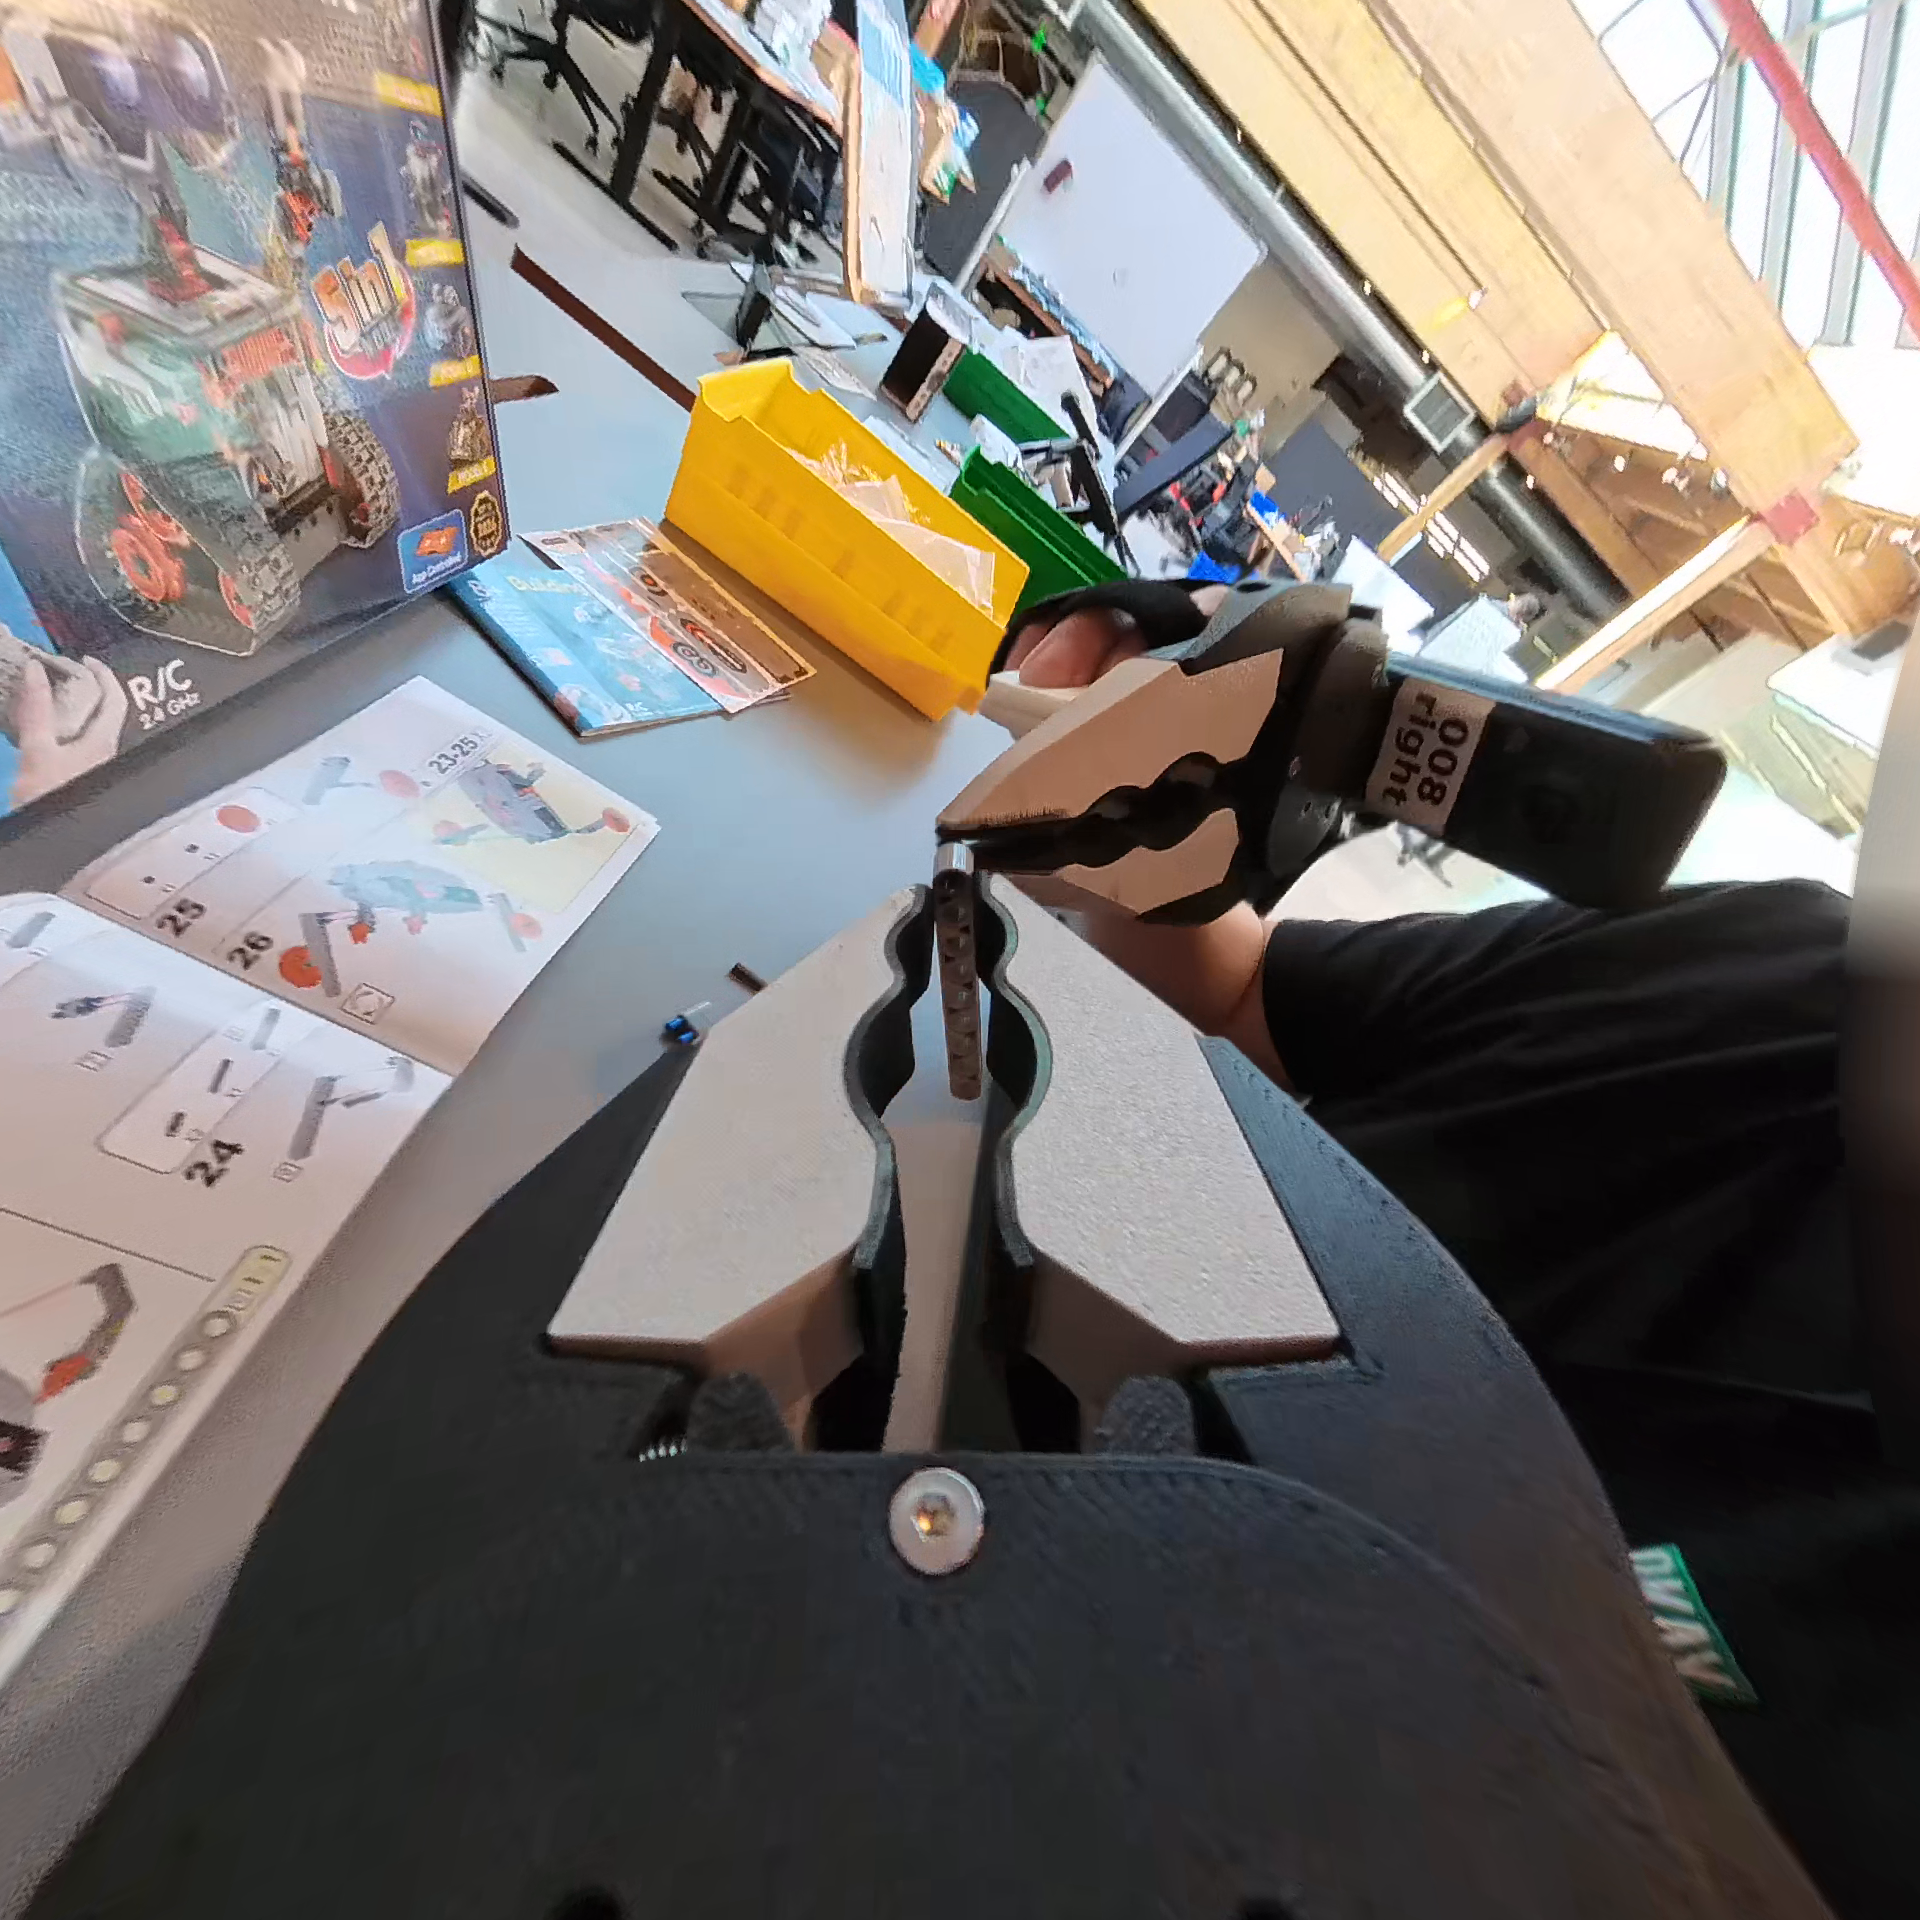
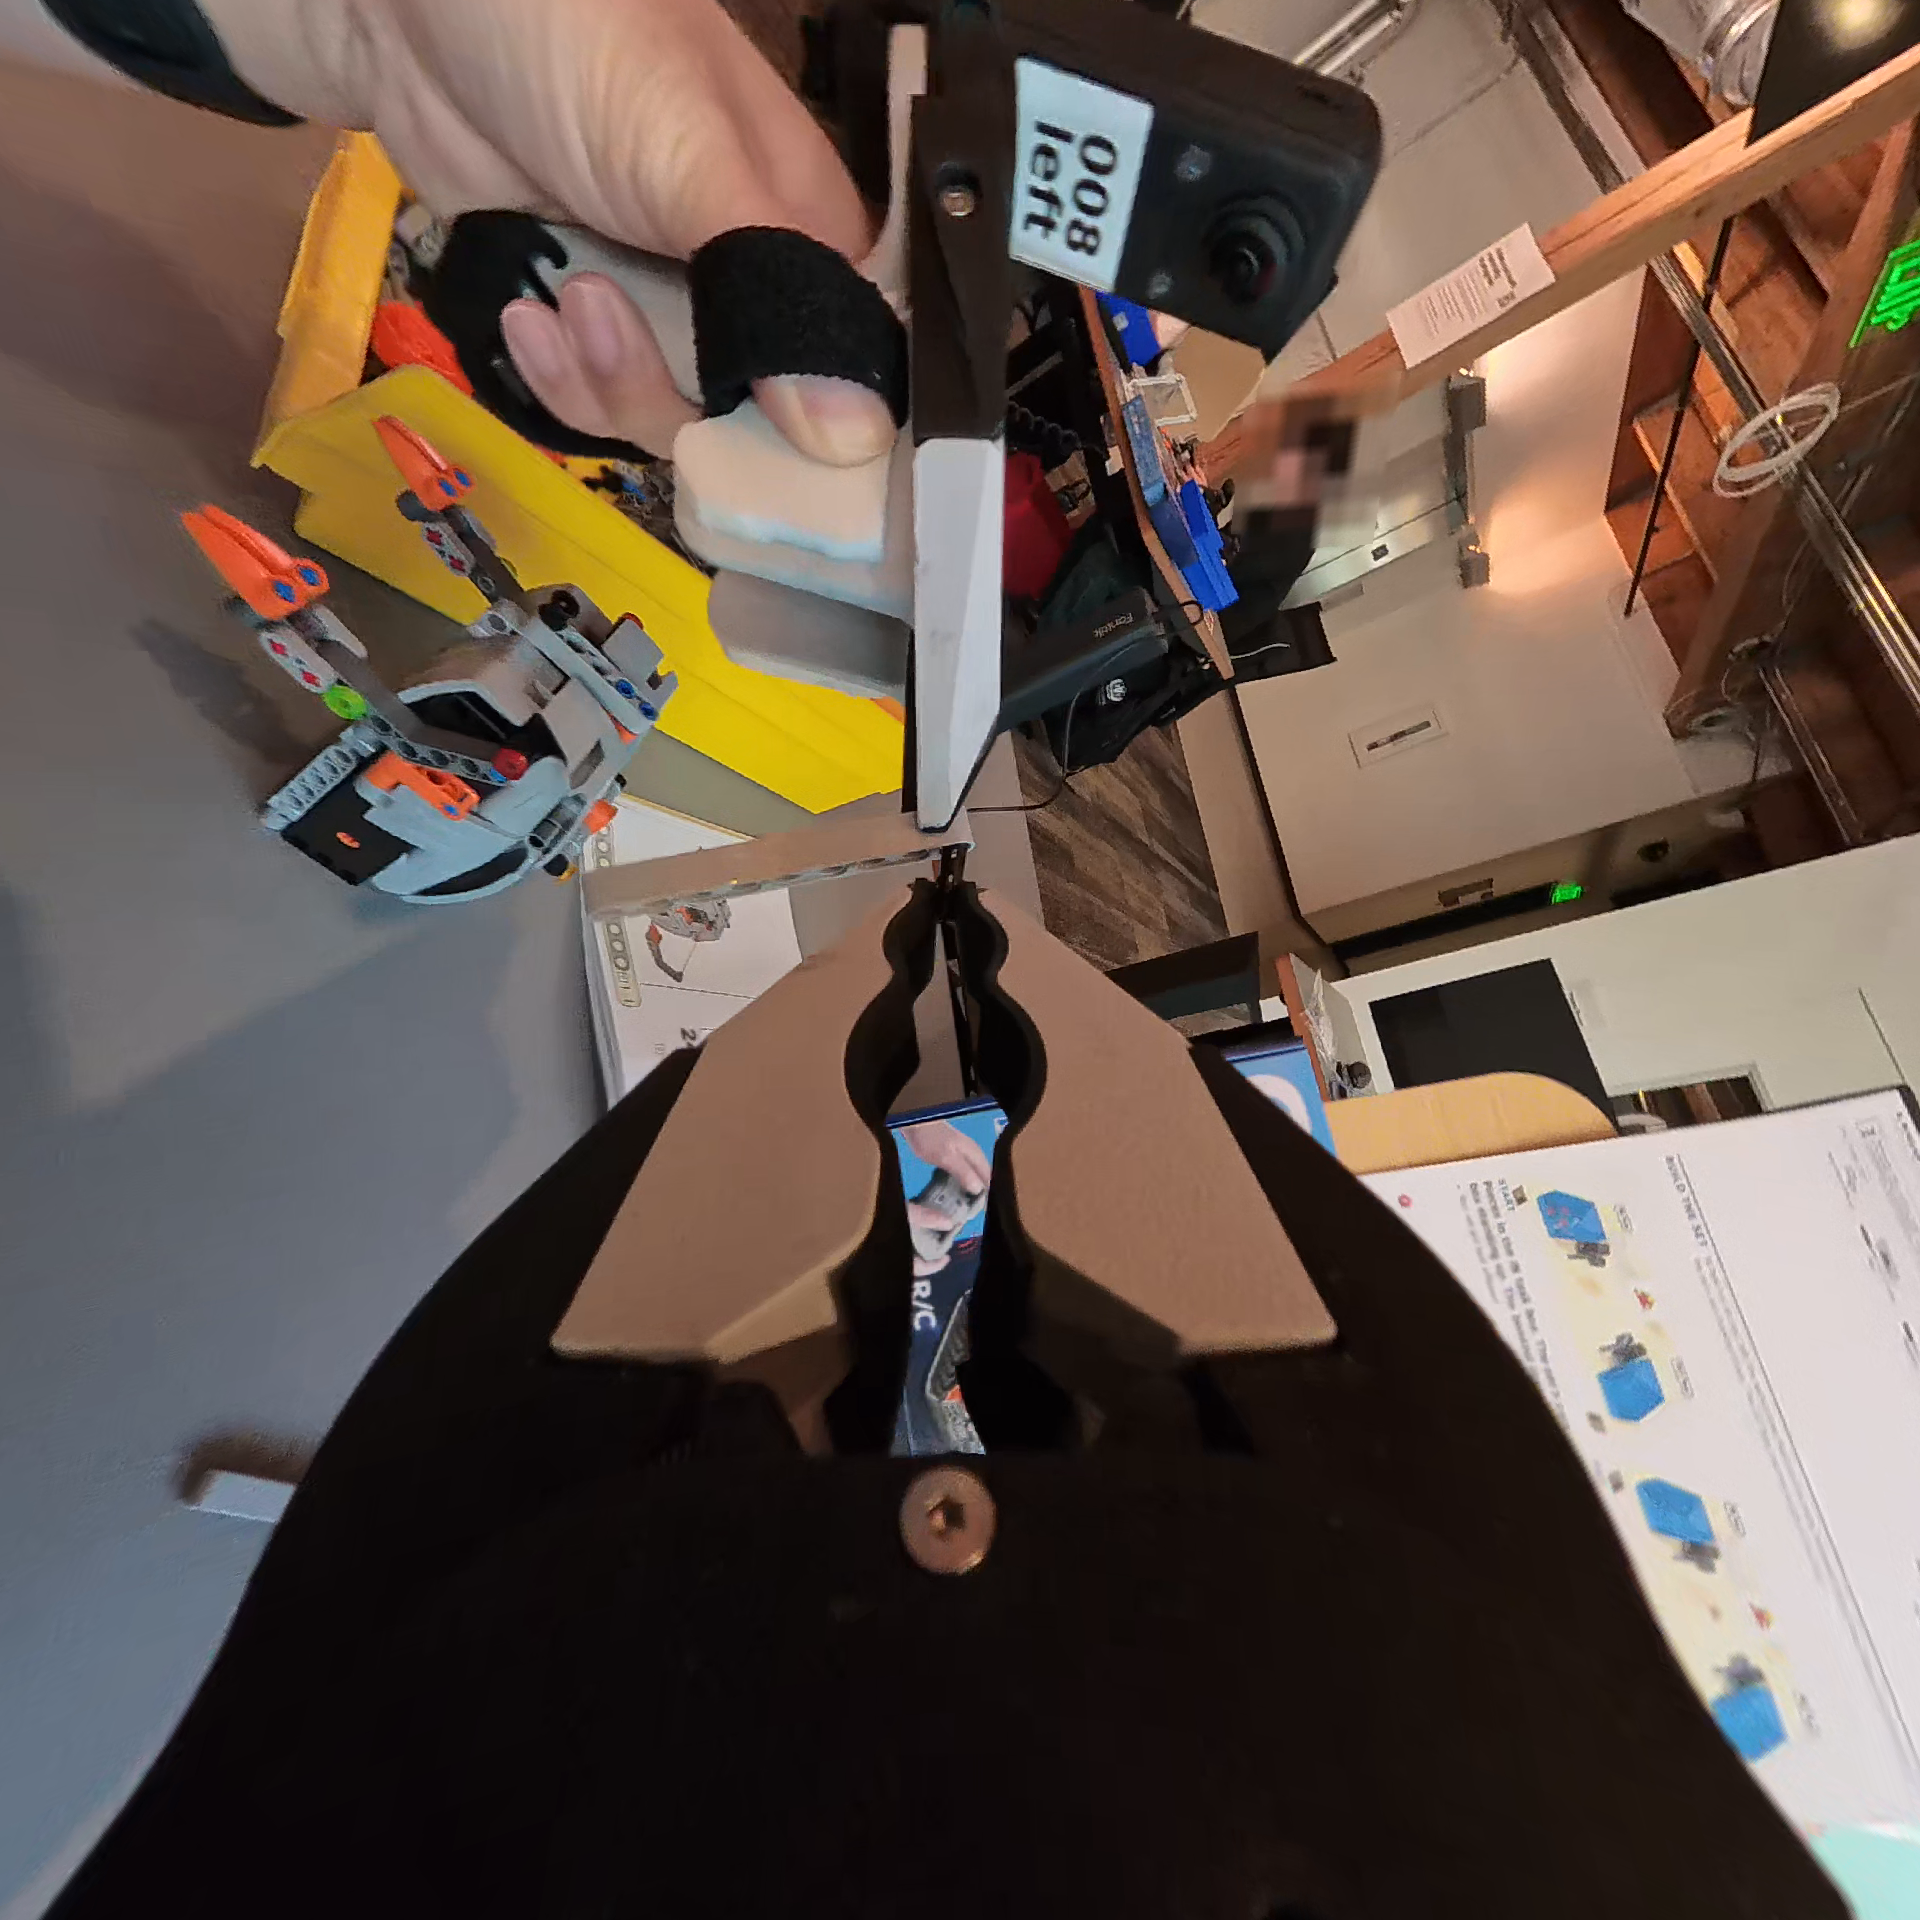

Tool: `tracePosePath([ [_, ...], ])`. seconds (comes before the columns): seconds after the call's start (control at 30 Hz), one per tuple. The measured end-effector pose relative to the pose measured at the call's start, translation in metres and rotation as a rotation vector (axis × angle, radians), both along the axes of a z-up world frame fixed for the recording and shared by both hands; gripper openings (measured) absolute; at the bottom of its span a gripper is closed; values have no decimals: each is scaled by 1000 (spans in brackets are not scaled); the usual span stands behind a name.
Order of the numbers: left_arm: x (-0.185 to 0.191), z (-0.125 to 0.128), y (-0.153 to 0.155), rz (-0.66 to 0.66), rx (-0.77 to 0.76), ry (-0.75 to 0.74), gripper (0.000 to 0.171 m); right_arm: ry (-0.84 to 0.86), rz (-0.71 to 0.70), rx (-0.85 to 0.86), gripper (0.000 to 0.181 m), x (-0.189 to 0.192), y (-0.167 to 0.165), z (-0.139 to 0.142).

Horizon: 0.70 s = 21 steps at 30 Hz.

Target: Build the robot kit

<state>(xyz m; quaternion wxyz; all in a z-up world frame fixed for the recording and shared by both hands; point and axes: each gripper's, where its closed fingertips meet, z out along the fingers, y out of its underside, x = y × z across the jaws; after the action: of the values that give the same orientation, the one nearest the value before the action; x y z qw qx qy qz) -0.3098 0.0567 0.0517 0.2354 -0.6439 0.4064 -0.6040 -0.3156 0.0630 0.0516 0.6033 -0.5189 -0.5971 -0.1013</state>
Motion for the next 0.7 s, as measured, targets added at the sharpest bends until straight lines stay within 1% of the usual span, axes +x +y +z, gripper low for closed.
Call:
tracePosePath([
  [0.13,0,4,-20,58,-14,-27,5,66,-5,-4,2,-1,-20,4],
  [0.23,-1,6,-36,101,4,-11,5,92,-15,10,2,-2,-36,5],
  [0.3,-1,6,-47,105,9,9,5,100,-17,21,2,-2,-47,5],
  [0.4,1,2,-68,53,-17,64,5,58,9,38,2,0,-68,1],
  [0.53,6,-5,-97,-33,-14,189,5,-25,55,35,2,6,-96,-5],
  [0.7,18,0,-119,-120,-18,282,5,-60,85,24,1,19,-119,1],
])
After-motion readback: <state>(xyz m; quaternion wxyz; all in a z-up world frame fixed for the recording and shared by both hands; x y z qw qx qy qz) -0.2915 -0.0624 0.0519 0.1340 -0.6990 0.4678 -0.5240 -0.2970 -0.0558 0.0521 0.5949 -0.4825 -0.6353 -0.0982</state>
